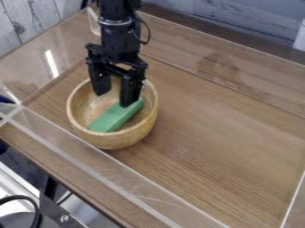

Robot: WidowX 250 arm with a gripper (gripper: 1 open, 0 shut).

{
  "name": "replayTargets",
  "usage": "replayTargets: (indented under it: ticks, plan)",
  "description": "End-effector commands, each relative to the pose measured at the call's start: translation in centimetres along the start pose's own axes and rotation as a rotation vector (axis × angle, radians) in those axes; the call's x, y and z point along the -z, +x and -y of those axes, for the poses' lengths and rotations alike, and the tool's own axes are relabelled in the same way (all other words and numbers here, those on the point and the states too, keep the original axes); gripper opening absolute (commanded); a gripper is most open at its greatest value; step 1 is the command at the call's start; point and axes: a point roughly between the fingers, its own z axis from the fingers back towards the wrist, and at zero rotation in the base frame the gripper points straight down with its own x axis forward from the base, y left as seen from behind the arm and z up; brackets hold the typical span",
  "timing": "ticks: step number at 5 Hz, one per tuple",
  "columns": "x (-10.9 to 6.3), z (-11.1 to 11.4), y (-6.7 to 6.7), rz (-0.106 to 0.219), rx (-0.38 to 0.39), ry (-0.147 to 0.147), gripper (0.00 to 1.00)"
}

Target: Put the green block in the brown bowl

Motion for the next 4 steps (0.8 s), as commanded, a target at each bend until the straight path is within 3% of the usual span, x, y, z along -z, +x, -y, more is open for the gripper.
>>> replayTargets:
  ticks: [1,4]
  plan:
    - [-2.87,-0.28,0.84,0.096,-0.004,0.031,1.00]
    - [-3.42,-0.20,0.83,0.101,-0.013,0.029,1.00]
